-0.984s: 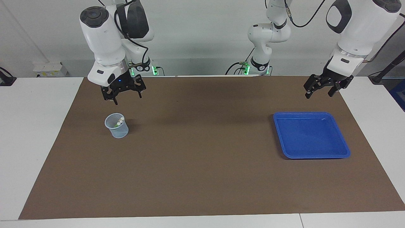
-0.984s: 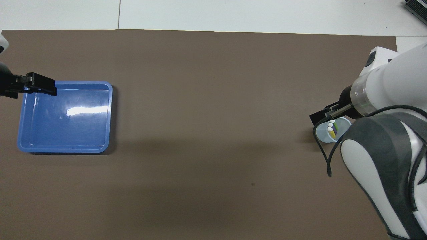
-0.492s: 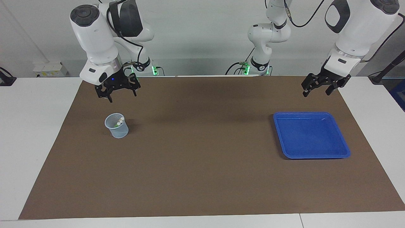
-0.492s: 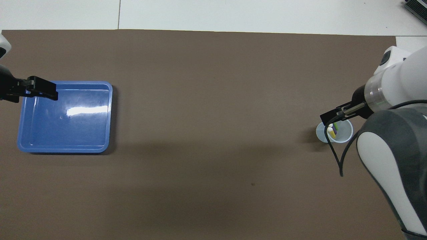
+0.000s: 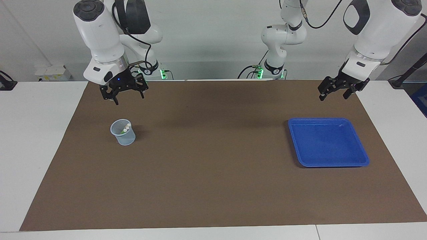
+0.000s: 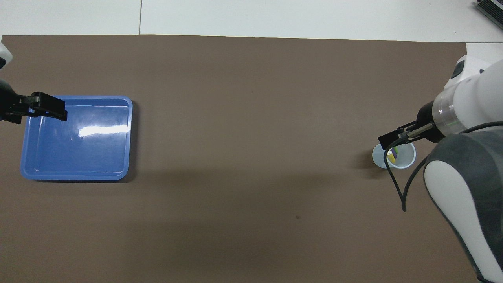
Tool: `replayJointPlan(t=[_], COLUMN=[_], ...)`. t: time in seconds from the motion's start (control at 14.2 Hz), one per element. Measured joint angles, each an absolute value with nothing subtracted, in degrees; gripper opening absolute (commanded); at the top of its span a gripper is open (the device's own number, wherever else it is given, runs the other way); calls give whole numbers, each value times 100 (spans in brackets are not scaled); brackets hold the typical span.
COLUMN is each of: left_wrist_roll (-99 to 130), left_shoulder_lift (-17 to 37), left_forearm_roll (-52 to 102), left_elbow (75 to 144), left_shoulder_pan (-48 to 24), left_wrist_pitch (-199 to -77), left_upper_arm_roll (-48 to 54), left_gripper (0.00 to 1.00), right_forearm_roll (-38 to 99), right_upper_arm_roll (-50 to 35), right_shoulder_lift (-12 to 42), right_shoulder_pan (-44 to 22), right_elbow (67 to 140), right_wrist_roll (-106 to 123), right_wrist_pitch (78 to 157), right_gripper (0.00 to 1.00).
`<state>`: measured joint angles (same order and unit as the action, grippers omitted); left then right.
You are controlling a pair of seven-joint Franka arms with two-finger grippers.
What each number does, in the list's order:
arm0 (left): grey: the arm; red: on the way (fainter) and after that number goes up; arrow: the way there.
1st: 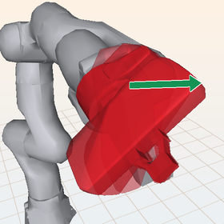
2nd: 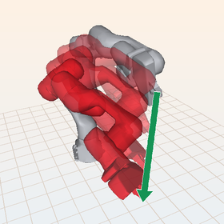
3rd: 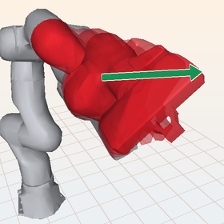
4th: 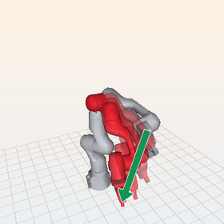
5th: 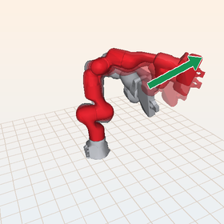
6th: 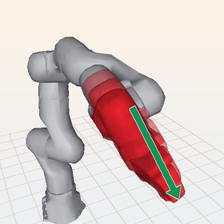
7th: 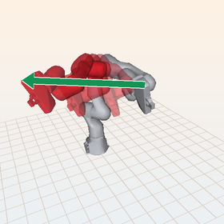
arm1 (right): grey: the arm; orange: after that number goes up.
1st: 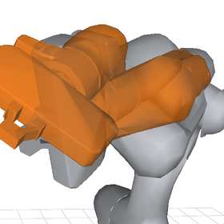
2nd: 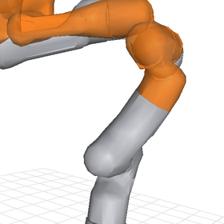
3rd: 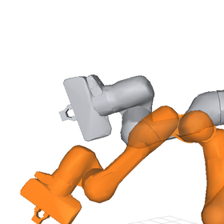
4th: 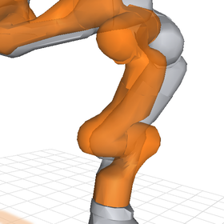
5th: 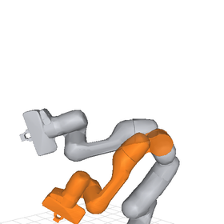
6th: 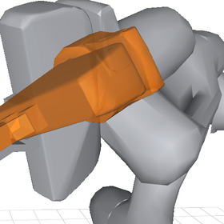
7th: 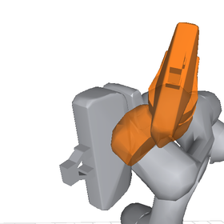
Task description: Transfer and insert pens with both arms
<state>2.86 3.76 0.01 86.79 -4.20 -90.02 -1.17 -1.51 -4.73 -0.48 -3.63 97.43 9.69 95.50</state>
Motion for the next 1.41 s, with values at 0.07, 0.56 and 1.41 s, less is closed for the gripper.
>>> replayJointPlan(t=[0.07, 0.56, 1.41], left_wrist_roll=[286, 286, 286], left_shoulder_lift=[373, 370, 369], left_forearm_roll=[1, 1, 1], left_elbow=[8678, 8676, 8676], left_shoulder_pan=[-420, -420, -420], left_wrist_pitch=[-9002, -9002, -9002], left_upper_arm_roll=[-118, -118, -118], left_gripper=[100, 100, 100], right_forearm_roll=[-151, -151, -150], right_upper_arm_roll=[-473, -462, -463], right_shoulder_lift=[-50, -60, -88], right_shoulder_pan=[-363, -312, -283], right_elbow=[9743, 9759, 9759], right_wrist_roll=[932, 838, 808], right_wrist_pitch=[9550, 9550, 9550], right_gripper=[100, 100, 100])
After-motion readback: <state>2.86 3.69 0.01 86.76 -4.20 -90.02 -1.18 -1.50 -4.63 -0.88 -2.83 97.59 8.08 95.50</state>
